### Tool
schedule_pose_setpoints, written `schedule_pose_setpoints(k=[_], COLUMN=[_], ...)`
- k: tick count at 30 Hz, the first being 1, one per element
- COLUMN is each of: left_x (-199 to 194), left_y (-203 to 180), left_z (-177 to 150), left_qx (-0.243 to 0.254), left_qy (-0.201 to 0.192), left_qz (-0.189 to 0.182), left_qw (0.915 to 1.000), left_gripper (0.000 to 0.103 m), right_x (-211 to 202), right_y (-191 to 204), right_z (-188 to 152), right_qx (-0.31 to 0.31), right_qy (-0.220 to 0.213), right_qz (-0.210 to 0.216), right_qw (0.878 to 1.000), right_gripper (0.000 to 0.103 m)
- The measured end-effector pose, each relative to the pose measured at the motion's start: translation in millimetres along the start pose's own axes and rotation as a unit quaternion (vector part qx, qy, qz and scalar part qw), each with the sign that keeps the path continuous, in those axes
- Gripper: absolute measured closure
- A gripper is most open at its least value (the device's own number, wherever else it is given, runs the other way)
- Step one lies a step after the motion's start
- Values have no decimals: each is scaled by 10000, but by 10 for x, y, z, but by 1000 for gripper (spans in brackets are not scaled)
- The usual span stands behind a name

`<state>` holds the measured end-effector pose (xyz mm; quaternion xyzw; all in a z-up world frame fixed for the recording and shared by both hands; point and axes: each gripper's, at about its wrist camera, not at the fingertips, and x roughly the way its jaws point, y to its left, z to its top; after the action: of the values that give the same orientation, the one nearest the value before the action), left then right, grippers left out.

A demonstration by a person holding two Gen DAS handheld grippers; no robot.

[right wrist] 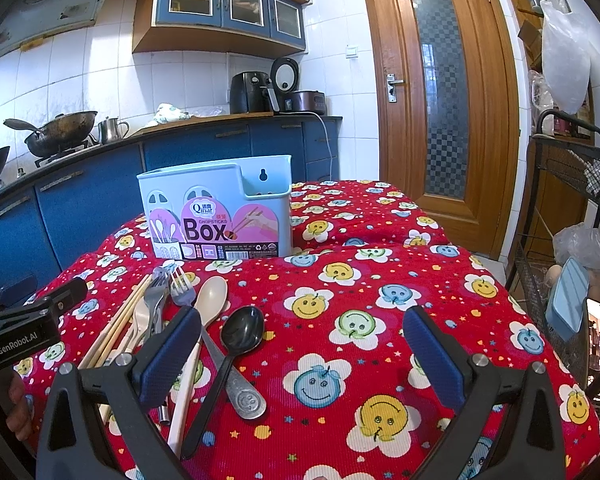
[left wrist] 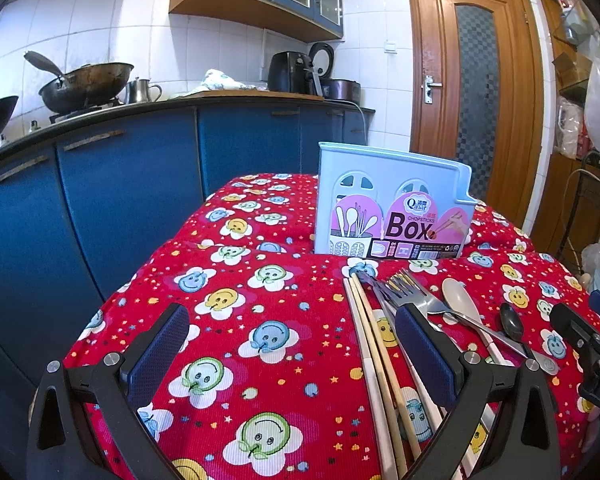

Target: Organize utensils

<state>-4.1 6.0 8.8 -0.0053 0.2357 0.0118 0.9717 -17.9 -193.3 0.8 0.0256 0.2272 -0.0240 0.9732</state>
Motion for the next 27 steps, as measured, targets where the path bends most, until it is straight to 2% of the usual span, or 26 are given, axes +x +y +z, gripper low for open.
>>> schedule_pose_setpoints(k=[3, 8, 12, 18, 23, 27], left_x=[2, 1, 7, 54, 187, 344], left_y=[-42, -44, -26, -31, -28, -72], left_z=[-23, 1, 77, 207, 241, 217], left_qx=[44, 79, 92, 258, 337, 491], left_qy=[5, 15, 208, 554, 1142, 1612], left_qz=[32, 37, -143, -281, -463, -491], left_qw=[10000, 10000, 9996, 9977, 9918, 9845], left_gripper=[1, 1, 1, 1, 6, 16], right_x=[-37, 9, 71, 132, 221, 308], right_y=[-15, -88, -157, -158, -115, -77], right_z=[3, 43, 106, 222, 284, 281], right_qx=[53, 272, 432, 279, 129, -10], right_qy=[-7, 226, 599, 1106, 1602, 1905], right_qz=[42, 226, 475, 668, 772, 815], right_qw=[10000, 9991, 9961, 9912, 9840, 9783], right_gripper=[0, 0, 0, 0, 13, 24])
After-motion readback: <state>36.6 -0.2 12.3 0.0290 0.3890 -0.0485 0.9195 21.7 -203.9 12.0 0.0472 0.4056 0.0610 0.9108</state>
